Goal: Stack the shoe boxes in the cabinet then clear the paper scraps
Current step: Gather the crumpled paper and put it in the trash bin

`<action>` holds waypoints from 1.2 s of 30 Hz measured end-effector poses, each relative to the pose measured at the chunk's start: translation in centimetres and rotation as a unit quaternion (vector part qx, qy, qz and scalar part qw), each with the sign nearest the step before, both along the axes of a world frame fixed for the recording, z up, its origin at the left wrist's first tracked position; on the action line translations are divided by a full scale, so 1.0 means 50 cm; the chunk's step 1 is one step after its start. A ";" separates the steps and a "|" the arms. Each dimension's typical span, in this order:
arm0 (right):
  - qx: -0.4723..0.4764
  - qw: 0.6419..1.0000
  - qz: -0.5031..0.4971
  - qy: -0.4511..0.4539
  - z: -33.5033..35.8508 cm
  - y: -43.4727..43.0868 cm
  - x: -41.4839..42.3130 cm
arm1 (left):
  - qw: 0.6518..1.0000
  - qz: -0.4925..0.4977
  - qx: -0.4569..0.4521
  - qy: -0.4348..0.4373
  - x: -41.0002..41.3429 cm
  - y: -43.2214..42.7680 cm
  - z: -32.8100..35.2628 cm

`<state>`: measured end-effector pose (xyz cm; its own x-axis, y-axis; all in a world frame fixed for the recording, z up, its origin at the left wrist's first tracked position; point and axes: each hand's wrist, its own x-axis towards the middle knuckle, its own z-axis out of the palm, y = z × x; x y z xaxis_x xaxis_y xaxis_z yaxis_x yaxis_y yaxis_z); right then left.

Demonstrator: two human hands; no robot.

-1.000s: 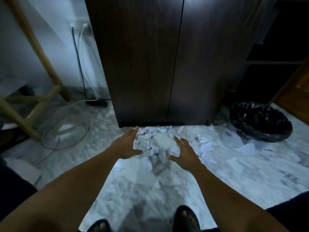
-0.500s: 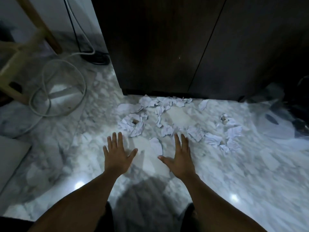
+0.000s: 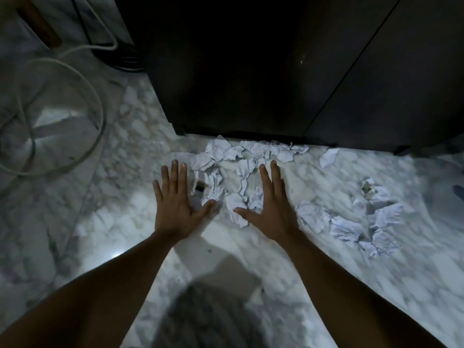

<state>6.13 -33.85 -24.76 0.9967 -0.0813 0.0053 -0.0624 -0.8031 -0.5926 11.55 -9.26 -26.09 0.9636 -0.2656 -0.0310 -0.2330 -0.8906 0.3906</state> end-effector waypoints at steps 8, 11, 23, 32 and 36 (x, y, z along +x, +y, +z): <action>-0.137 0.989 -0.041 0.041 0.015 -0.103 0.144 | 0.996 -0.073 0.043 0.010 0.123 -0.018 0.012; -0.146 0.986 0.005 0.081 0.020 -0.097 0.169 | 0.991 -0.098 0.056 0.070 0.150 -0.045 0.019; -0.177 0.964 0.141 0.139 0.031 -0.044 0.025 | 0.972 -0.206 0.081 0.077 0.056 0.000 0.042; -0.129 0.974 0.187 0.018 0.055 -0.070 -0.087 | 0.965 -0.234 0.118 -0.019 -0.065 0.150 0.077; -0.172 0.952 0.248 0.042 0.050 -0.106 -0.063 | 0.958 -0.216 0.185 0.040 -0.088 0.239 0.073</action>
<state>2.97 -39.18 -22.27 0.9100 0.3917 -0.1356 0.3395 -0.8920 -0.2984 7.13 2.70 -22.42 0.7569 -0.5956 -0.2689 -0.5932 -0.7989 0.0994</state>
